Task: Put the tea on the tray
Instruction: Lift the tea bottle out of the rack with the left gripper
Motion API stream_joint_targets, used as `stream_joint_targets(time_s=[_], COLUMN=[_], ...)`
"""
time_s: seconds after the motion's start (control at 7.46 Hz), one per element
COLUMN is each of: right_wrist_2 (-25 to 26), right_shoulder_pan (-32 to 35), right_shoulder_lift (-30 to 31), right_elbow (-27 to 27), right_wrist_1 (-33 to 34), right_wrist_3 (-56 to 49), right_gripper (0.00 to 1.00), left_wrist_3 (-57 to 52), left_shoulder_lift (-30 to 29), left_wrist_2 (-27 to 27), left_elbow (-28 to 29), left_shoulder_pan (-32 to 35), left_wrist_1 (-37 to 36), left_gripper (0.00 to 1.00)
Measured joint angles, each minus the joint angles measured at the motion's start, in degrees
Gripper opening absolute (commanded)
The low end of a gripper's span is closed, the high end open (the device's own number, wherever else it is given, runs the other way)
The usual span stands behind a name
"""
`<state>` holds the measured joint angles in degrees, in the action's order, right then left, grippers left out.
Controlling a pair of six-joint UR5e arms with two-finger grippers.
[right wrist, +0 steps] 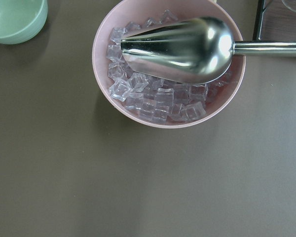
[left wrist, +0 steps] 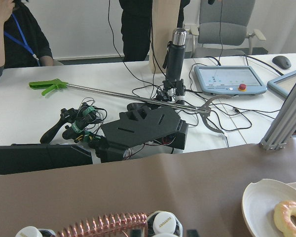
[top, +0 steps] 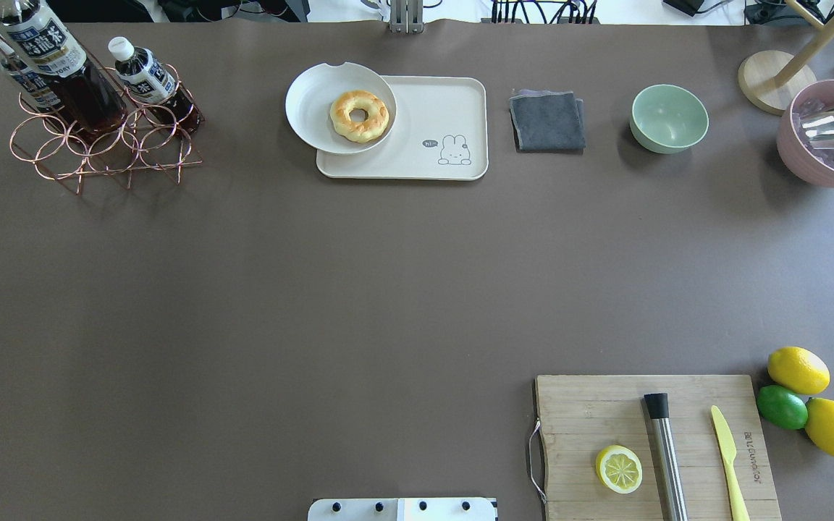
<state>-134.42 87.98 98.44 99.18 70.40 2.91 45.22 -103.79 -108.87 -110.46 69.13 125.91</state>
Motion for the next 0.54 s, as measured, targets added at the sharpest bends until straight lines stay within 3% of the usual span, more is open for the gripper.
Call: stream_joint_targets(time_s=[0.27, 0.54], right_wrist_2=[-0.16, -0.23], right_shoulder_pan=[0.00, -0.02], right_shoulder_lift=[-0.01, -0.44], right_elbow=[0.11, 0.43], right_wrist_1=[0.00, 0.03], right_wrist_3=[0.06, 0.01], right_gripper=[1.00, 1.00], left_wrist_3=[0.07, 0.60], left_shoulder_lift=[-2.73, -6.65], left_wrist_2=[3.22, 14.16], left_elbow=[-2.27, -3.48], left_shoulder_pan=[-6.02, -18.36], left_wrist_1=[-0.82, -3.08], left_gripper=[0.00, 0.00])
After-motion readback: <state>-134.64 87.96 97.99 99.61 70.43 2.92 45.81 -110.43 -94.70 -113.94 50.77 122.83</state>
